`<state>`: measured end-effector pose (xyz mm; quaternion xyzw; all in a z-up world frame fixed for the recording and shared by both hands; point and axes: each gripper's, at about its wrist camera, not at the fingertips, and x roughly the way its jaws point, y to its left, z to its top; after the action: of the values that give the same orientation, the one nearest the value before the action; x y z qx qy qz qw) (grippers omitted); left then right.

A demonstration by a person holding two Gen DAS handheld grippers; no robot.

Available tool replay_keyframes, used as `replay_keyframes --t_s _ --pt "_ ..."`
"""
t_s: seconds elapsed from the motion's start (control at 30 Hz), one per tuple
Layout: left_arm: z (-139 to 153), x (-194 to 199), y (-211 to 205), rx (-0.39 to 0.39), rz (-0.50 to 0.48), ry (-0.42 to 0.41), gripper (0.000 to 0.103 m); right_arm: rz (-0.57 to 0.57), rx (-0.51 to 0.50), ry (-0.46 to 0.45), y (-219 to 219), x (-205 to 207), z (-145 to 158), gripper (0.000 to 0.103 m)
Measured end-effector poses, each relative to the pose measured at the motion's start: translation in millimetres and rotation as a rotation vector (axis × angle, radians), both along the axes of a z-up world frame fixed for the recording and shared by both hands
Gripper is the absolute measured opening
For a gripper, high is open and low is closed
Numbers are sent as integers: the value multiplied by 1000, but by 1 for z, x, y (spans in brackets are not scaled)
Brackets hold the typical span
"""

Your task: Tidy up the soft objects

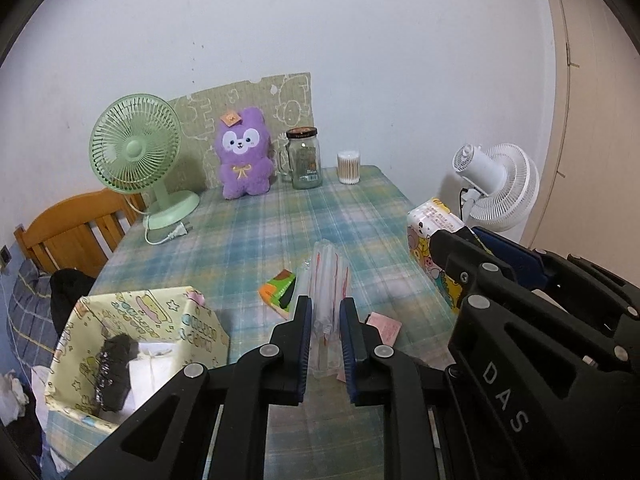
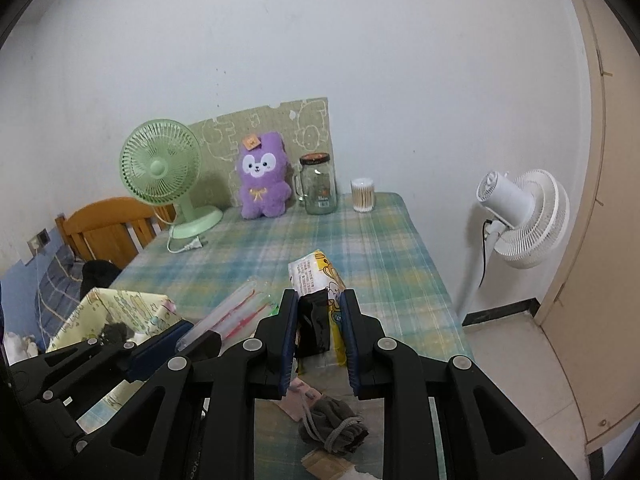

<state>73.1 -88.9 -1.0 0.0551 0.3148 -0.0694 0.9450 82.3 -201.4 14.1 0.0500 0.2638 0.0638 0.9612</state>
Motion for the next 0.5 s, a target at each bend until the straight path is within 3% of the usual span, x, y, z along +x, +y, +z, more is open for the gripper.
replay_keyframes --t_s 0.5 --pt "24 -14 29 -15 -2 -55 12 11 2 -45 28 -14 26 25"
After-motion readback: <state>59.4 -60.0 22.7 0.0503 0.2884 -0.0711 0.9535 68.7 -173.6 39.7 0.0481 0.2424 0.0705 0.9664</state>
